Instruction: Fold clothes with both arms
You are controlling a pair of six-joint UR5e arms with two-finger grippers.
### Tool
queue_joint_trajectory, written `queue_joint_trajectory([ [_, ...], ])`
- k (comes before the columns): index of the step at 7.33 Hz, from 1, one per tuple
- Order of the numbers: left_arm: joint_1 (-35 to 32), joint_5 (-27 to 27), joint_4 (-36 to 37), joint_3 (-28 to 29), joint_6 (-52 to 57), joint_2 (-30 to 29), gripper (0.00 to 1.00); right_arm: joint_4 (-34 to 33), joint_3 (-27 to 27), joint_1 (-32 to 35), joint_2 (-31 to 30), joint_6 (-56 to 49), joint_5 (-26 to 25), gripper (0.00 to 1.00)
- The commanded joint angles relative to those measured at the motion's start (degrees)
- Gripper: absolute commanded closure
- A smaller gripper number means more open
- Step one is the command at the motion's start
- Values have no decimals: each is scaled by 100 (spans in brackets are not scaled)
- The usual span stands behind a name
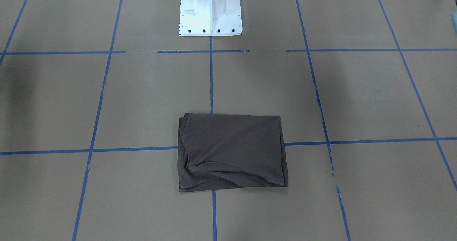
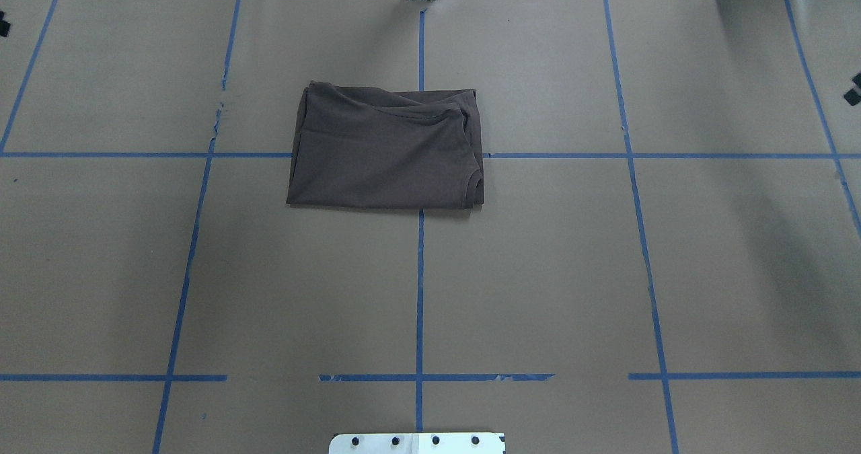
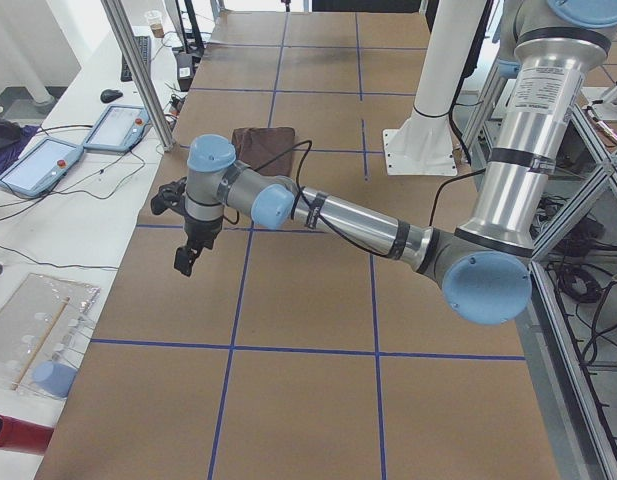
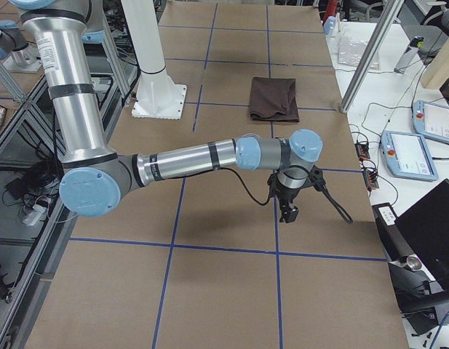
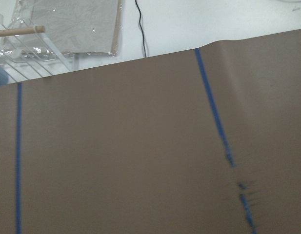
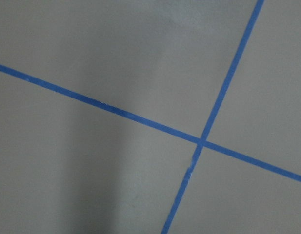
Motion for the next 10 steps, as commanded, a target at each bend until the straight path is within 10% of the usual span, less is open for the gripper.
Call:
queue_joint_trajectory([
  [1, -467, -441, -62, 2, 550, 700, 0, -4, 10, 172, -249, -186, 342, 0],
  [5, -450, -432, -776, 264, 294, 1284, 0, 294, -43, 620, -1028, -177, 632, 0],
  [10, -432, -459, 250, 301, 355, 1004, 0, 303, 159, 725, -1207, 824, 661, 0],
])
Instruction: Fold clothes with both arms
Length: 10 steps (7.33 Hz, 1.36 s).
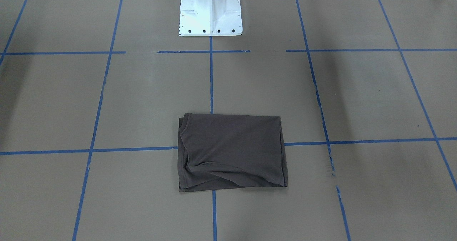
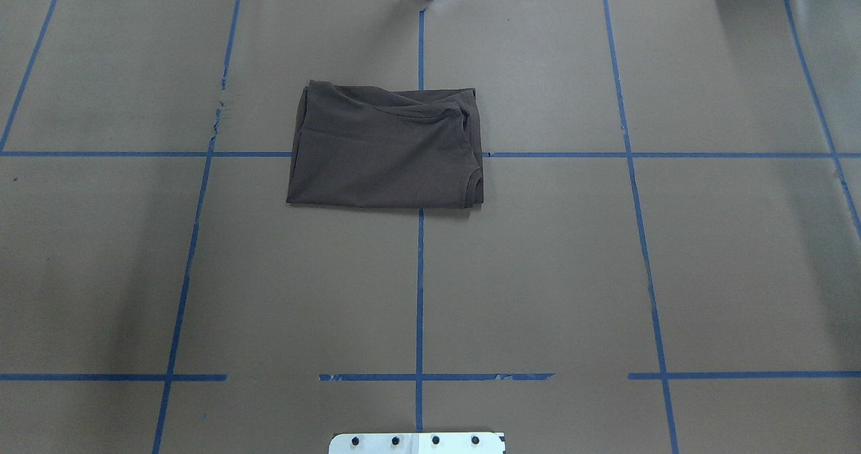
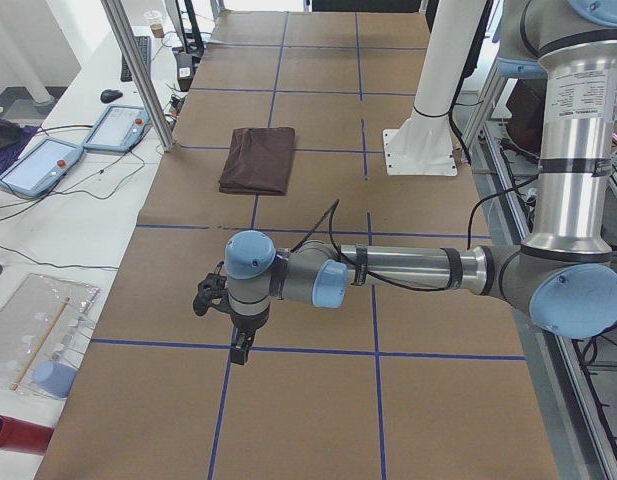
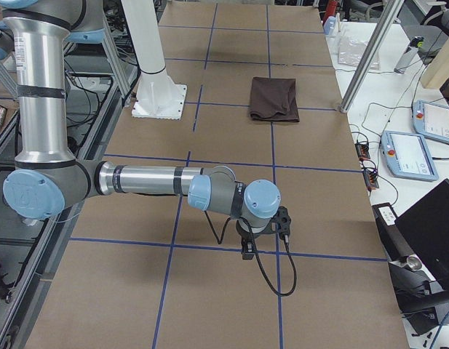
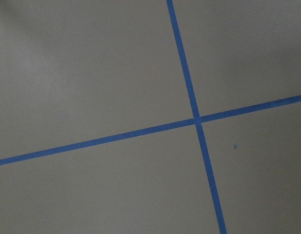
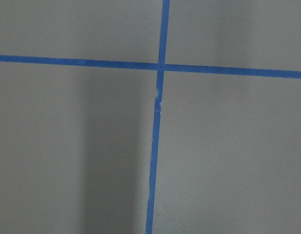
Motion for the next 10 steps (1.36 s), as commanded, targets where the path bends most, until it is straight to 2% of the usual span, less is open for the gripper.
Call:
queue_joint_trajectory([
  [1, -5, 2, 270, -71, 8, -135, 0, 12, 108, 1, -1, 304, -19, 0],
  [2, 4, 2, 271, -98, 8, -126, 0, 256, 309, -113, 0, 863, -54, 0],
  [3, -5, 2, 271, -107, 8, -135, 0, 780, 311, -270, -53, 1068, -211, 0],
  [4, -5, 2, 271, -107, 8, -135, 0, 1116, 276, -359, -175, 1236, -560, 0],
  [10, 4, -15, 279, -2, 8, 23, 0, 1269, 275, -360, -378, 1220, -397, 0],
])
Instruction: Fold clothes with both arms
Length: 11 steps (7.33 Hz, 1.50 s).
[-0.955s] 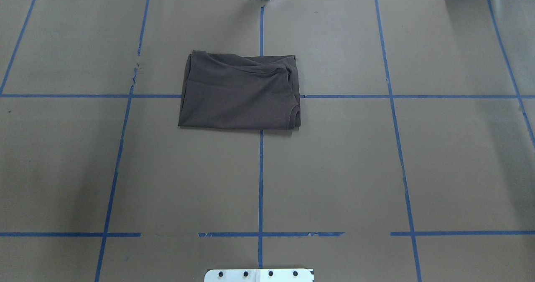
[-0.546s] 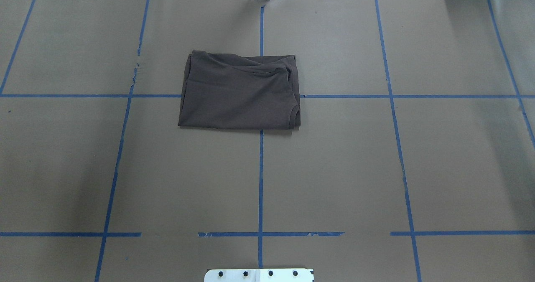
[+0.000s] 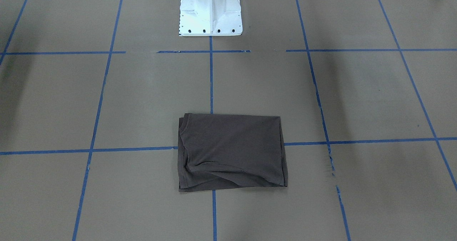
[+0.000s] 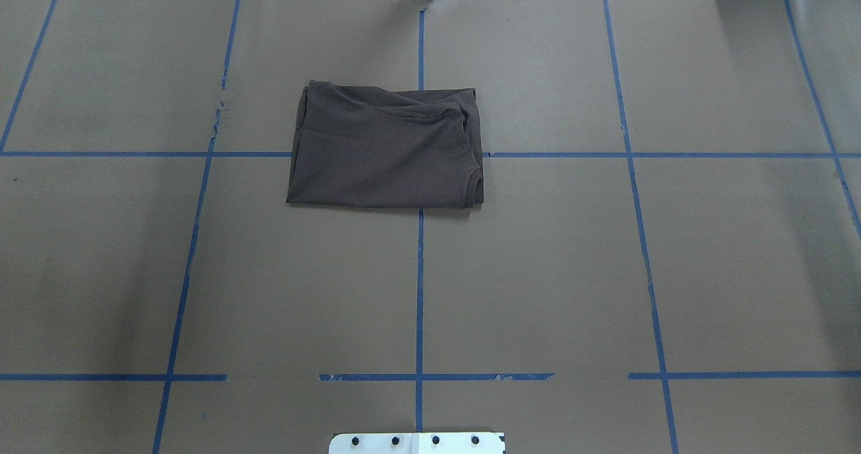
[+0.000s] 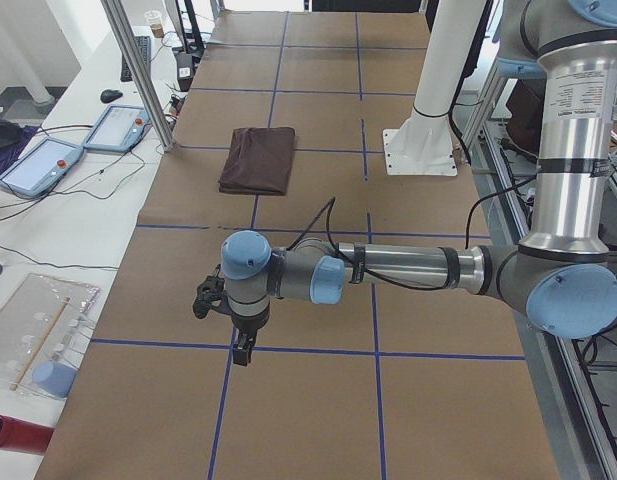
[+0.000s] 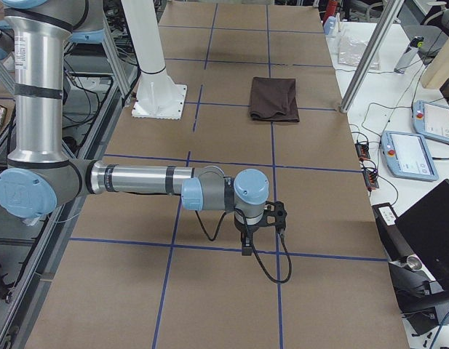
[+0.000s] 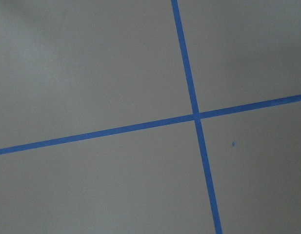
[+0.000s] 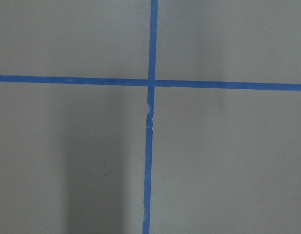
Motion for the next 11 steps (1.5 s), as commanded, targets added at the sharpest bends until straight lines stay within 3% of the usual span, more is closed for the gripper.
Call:
queue_joint_trajectory([
  [1, 0, -16, 5, 35, -58, 16, 0, 3, 30, 0, -11, 17, 38, 0],
  [11, 0, -8, -39, 167, -358, 25, 0, 3, 4, 0, 68, 26, 249, 0],
])
